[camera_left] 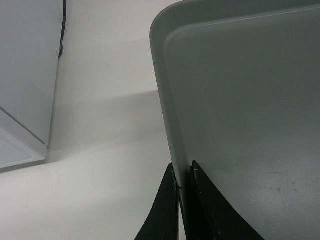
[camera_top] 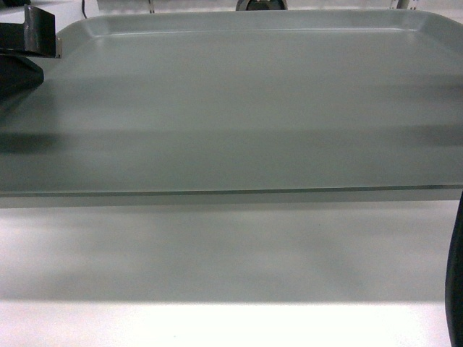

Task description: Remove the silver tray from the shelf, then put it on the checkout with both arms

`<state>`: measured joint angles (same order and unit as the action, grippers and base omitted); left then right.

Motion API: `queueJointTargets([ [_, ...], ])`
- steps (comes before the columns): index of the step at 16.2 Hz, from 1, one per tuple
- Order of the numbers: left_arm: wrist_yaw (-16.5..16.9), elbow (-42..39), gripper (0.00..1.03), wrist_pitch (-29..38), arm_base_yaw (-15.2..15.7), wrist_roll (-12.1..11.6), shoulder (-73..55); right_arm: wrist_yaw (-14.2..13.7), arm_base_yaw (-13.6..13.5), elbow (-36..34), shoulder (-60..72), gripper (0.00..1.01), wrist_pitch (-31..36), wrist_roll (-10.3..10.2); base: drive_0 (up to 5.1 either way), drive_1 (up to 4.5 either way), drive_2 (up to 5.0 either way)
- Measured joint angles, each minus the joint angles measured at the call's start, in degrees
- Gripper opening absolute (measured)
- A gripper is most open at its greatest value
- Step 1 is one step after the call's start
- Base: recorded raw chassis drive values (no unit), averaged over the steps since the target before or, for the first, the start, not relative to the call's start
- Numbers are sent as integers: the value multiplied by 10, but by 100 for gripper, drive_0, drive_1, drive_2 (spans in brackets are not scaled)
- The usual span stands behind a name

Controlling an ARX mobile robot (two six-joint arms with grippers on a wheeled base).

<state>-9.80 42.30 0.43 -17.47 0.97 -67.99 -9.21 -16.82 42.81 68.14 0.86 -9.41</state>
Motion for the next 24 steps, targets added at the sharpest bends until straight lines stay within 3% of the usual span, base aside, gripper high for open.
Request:
queueJointTargets([
  [6, 0, 0, 4, 0, 0, 0, 0, -2, 0, -3, 0, 3, 15, -3, 0, 0, 0],
  [8, -168, 18, 4, 28, -51, 53, -22, 0, 6, -24, 12, 3, 130, -18, 0, 0, 0],
  [9, -234, 37, 4, 47, -69, 61, -35, 8, 14, -21, 25, 3, 145, -18, 0, 0, 0],
  [10, -269, 57, 4, 64, -78, 47, -52, 18, 22, -15, 47, 3, 150, -22, 0, 0, 0],
  [12, -270, 73, 4, 90, -76, 26, -102, 42, 40, 22, 106, 3, 147, -22, 0, 0, 0],
  [17, -251, 122, 4, 95, -59, 42, -192, 75, 64, 124, 213, 3, 99, 21, 0, 0, 0],
  [19, -246, 142, 4, 64, -56, 64, -220, 83, 69, 168, 260, 3, 63, 48, 0, 0, 0],
  [24, -243, 142, 4, 43, -64, 83, -241, 85, 79, 165, 286, 3, 56, 66, 0, 0, 0],
])
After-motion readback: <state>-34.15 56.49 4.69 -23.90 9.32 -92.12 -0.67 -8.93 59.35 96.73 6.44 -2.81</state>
